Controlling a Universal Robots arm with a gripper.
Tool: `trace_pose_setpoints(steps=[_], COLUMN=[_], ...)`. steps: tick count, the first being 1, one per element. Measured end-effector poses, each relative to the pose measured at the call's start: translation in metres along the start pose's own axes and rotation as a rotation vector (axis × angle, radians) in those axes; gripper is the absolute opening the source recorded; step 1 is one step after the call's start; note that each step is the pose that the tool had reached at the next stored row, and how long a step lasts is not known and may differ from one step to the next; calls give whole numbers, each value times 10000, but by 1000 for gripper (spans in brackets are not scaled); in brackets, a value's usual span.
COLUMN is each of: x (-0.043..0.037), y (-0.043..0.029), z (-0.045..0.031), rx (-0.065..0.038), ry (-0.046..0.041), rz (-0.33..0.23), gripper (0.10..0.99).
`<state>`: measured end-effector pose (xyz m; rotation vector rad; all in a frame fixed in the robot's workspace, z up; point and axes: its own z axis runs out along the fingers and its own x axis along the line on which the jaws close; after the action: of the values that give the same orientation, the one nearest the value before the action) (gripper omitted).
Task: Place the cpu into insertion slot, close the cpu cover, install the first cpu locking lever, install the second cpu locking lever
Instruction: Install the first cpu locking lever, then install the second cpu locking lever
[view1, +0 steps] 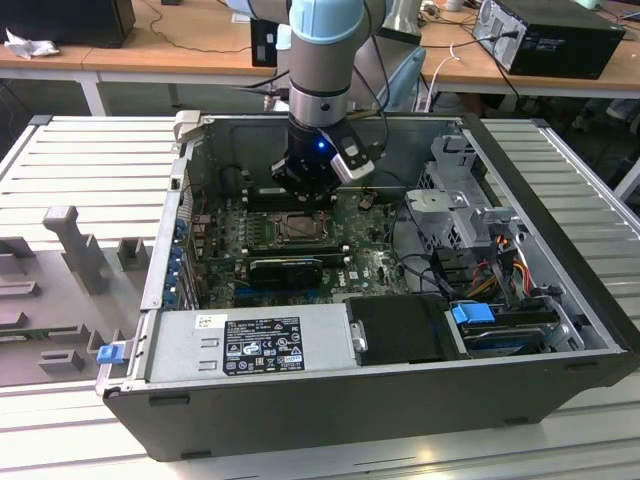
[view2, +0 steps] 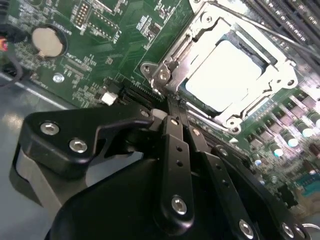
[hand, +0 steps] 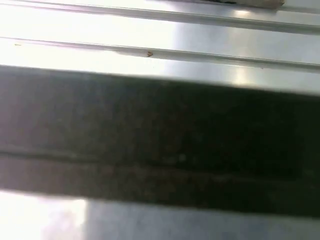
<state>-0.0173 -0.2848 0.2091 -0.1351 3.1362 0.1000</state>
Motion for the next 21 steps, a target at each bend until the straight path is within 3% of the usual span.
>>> trace_pose_setpoints(steps=[3,21], x=[0,10], y=[10,-110], z=[-140,-148], rx=[1,0], ry=[2,1], rz=[0,0], gripper=[106,106])
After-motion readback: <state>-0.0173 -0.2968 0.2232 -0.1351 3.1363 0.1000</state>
